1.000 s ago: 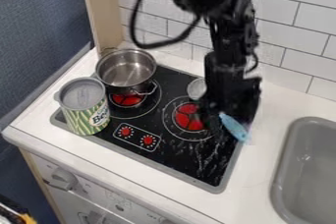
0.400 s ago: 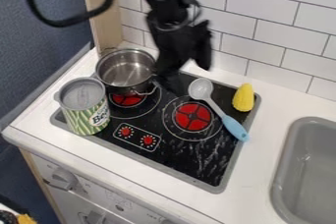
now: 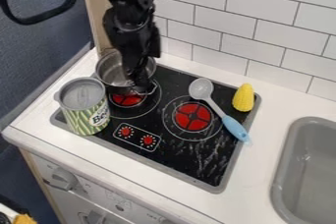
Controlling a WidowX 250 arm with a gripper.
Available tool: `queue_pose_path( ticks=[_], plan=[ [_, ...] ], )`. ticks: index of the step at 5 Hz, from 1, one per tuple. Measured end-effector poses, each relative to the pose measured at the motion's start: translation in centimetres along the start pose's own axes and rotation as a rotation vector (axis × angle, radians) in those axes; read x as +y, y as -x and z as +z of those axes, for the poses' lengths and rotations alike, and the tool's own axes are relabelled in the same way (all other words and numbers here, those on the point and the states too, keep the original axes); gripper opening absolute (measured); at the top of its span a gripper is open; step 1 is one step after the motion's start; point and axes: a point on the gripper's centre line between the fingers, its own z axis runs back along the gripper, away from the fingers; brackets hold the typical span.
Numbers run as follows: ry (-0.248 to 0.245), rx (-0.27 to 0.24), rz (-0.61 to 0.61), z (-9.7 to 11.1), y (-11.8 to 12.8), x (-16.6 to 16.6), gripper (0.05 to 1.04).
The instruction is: Move the silver pot to the right burner
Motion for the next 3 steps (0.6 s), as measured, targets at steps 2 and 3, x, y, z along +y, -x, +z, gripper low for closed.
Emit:
queue_pose_path(
  ticks=[2,3],
  plan=[
    [-0.055,-0.142,0.081,-1.8,-3.7,0.3,1.0],
    [-0.097,-0.189,0.078,-2.6,-4.5,0.7,1.0]
  ],
)
